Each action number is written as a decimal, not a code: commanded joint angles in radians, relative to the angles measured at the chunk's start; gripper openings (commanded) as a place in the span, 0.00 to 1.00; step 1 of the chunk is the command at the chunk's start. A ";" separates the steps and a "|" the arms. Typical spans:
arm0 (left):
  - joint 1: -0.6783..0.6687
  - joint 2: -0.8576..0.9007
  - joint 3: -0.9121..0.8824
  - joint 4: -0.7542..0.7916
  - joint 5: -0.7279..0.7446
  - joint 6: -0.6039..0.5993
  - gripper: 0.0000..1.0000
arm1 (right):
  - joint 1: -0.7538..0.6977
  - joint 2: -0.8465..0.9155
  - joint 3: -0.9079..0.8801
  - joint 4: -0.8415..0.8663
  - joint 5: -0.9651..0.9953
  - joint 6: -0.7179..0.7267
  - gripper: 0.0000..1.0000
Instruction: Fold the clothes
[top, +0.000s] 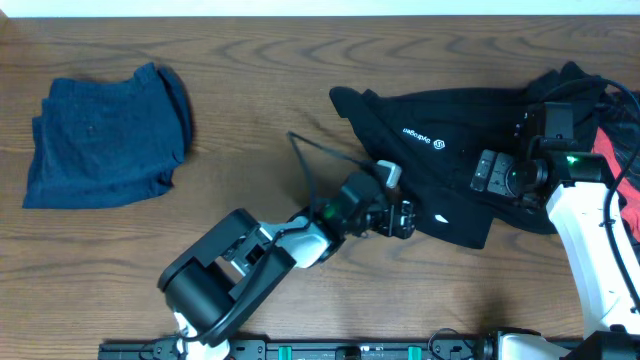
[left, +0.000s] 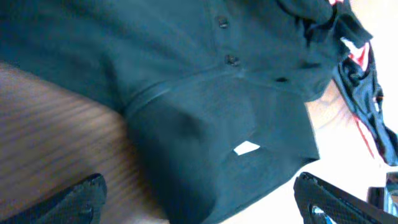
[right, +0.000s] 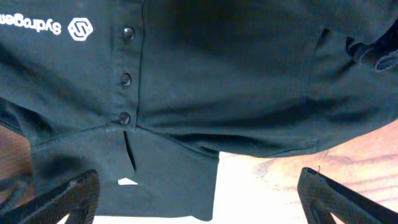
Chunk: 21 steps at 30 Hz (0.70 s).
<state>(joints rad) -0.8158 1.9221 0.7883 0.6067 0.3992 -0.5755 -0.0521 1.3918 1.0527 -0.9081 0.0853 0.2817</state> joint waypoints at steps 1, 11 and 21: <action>-0.013 0.060 0.033 -0.051 0.054 -0.006 0.97 | -0.007 -0.010 0.010 -0.003 0.000 0.014 0.99; 0.001 0.057 0.037 -0.132 0.064 0.003 0.06 | -0.007 -0.010 0.010 -0.006 0.000 0.014 0.99; 0.291 -0.178 0.037 -0.511 0.061 0.105 0.06 | -0.007 -0.010 0.010 -0.016 0.016 0.013 0.99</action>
<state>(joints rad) -0.6292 1.8343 0.8268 0.1669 0.4747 -0.5365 -0.0521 1.3918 1.0527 -0.9230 0.0860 0.2813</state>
